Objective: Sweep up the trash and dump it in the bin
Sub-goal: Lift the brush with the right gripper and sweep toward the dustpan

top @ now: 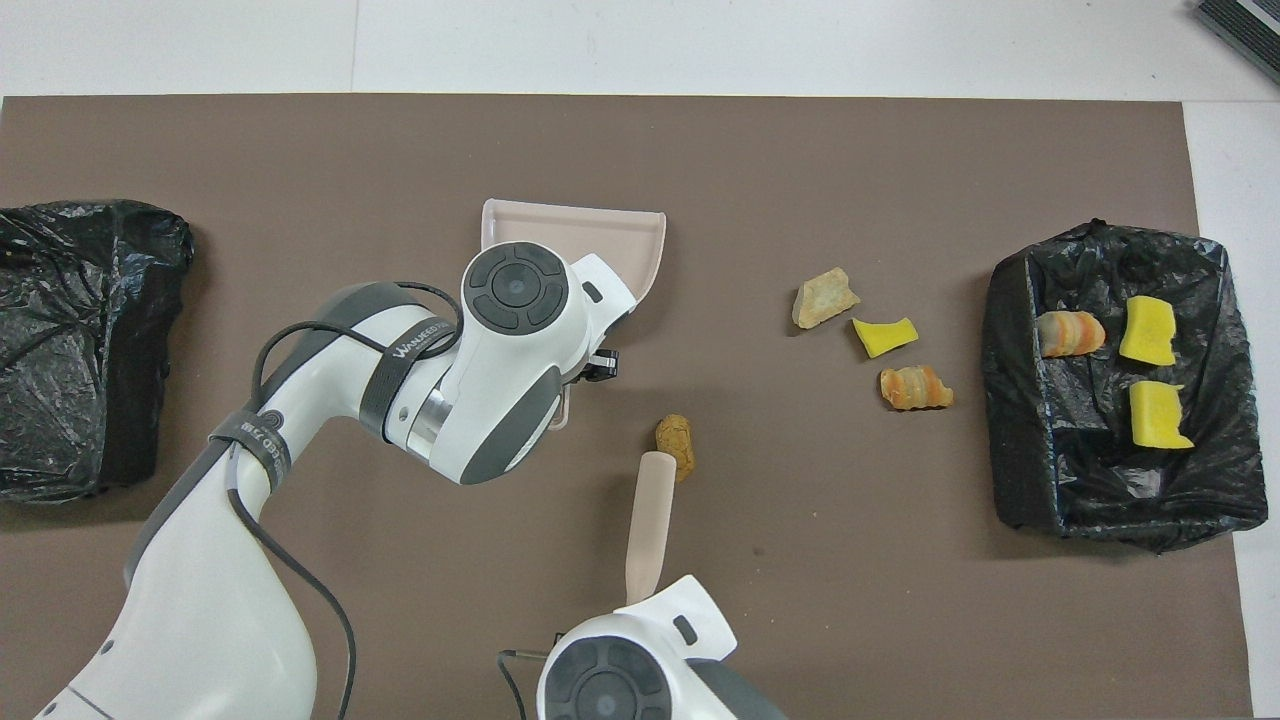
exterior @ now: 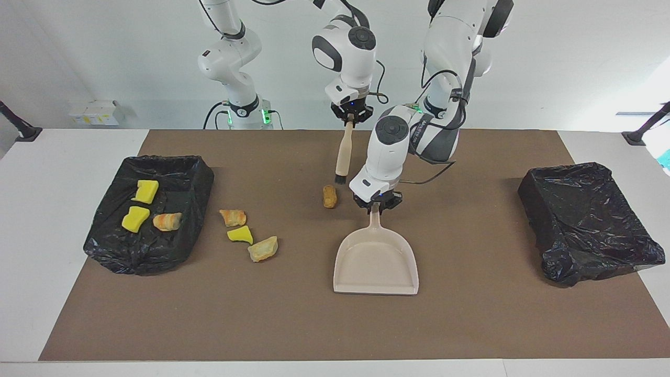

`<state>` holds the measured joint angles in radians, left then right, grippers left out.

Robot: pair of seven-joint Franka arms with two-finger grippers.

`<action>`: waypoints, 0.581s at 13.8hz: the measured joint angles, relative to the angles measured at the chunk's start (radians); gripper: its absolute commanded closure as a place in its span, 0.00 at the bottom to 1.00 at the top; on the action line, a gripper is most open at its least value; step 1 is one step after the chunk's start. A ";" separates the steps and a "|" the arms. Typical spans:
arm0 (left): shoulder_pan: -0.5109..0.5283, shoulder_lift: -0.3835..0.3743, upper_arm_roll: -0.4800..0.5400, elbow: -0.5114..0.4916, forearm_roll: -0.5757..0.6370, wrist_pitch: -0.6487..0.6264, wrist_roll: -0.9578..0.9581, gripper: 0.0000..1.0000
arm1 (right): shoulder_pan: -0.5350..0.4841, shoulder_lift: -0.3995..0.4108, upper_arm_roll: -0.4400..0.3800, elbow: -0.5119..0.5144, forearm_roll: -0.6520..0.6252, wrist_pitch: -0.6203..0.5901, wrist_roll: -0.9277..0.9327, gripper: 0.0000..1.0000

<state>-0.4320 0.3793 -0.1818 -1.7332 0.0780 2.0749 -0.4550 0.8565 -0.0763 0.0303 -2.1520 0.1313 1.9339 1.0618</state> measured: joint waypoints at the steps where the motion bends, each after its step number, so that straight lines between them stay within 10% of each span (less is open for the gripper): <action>1: 0.000 -0.011 0.001 0.001 0.004 -0.039 0.058 1.00 | -0.043 -0.018 -0.001 0.000 -0.003 -0.027 -0.033 1.00; 8: 0.022 -0.113 0.021 0.001 0.032 -0.278 0.474 1.00 | -0.335 0.002 -0.003 0.009 -0.201 -0.067 -0.332 1.00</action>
<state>-0.4099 0.2659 -0.1606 -1.7324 0.1100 1.7974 0.0185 0.5212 -0.0740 0.0270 -2.1429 -0.0698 1.8668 0.7300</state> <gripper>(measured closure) 0.687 0.736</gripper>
